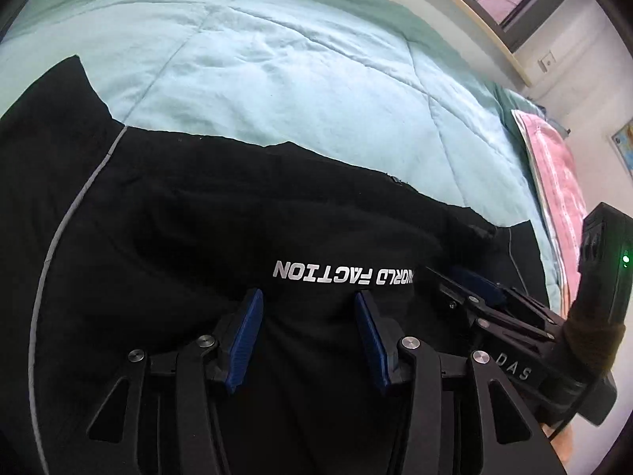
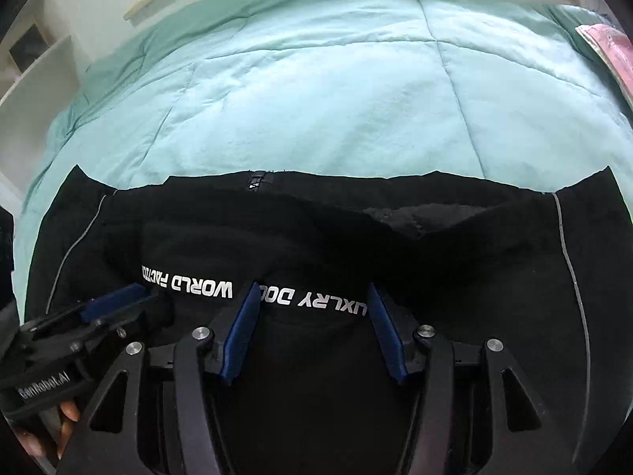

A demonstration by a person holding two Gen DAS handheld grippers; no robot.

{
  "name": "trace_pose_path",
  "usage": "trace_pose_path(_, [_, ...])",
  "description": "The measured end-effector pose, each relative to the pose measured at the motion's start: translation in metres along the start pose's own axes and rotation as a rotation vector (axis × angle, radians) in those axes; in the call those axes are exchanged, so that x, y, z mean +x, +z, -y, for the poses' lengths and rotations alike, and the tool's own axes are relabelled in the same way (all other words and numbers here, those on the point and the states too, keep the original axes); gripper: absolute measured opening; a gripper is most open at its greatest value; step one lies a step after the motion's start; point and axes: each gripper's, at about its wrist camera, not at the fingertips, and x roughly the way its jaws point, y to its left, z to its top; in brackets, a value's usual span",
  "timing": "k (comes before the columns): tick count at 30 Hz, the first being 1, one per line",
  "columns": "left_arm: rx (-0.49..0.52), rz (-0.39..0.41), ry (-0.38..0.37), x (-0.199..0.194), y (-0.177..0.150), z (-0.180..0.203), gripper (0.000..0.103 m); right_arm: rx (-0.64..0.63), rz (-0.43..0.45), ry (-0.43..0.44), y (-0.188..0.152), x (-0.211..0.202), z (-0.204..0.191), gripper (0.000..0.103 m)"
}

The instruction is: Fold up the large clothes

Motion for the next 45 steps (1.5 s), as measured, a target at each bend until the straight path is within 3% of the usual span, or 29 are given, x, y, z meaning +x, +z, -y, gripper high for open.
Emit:
trace_pose_path(4, [0.059, 0.03, 0.018, -0.027, -0.012, 0.017, 0.05, -0.016, 0.061, 0.008, -0.007, -0.019, -0.005, 0.058])
trace_pose_path(7, [0.102, 0.091, -0.047, -0.077, -0.04, 0.019, 0.05, -0.066, 0.105, 0.079, -0.033, -0.067, -0.006, 0.058])
trace_pose_path(10, [0.133, 0.124, -0.043, -0.118, -0.079, 0.018, 0.05, -0.151, 0.112, 0.067, -0.059, -0.11, -0.02, 0.058])
trace_pose_path(14, [0.138, 0.104, -0.031, -0.13, -0.118, 0.014, 0.05, -0.184, 0.085, 0.066, -0.1, -0.135, -0.032, 0.058])
trace_pose_path(17, [0.164, 0.043, 0.041, -0.101, -0.135, 0.017, 0.051, -0.22, -0.001, -0.02, -0.122, -0.106, -0.041, 0.058])
trace_pose_path(21, [0.115, 0.022, 0.022, -0.062, -0.134, -0.003, 0.051, -0.181, -0.013, -0.026, -0.133, -0.069, -0.039, 0.063])
trace_pose_path(23, [0.1, 0.021, 0.002, -0.063, -0.132, -0.007, 0.051, -0.152, 0.028, -0.022, -0.136, -0.064, -0.035, 0.066])
trace_pose_path(27, [0.168, 0.054, 0.01, -0.071, -0.138, -0.001, 0.051, -0.158, 0.074, -0.047, -0.144, -0.071, -0.039, 0.067])
trace_pose_path(31, [0.171, 0.066, -0.008, -0.103, -0.144, -0.005, 0.051, -0.115, 0.063, 0.035, -0.145, -0.088, -0.023, 0.071])
trace_pose_path(33, [0.178, 0.092, 0.033, -0.124, -0.149, -0.01, 0.052, -0.091, 0.017, 0.057, -0.147, -0.098, -0.013, 0.079])
trace_pose_path(36, [0.184, 0.139, 0.089, -0.156, -0.153, -0.024, 0.052, -0.104, -0.055, 0.086, -0.153, -0.113, -0.002, 0.081])
trace_pose_path(40, [0.142, 0.171, 0.102, -0.191, -0.151, -0.06, 0.057, -0.136, -0.081, 0.068, -0.171, -0.136, 0.011, 0.081])
trace_pose_path(45, [0.071, 0.206, 0.187, -0.218, -0.135, -0.102, 0.058, -0.135, 0.033, -0.051, -0.167, -0.183, 0.043, 0.081])
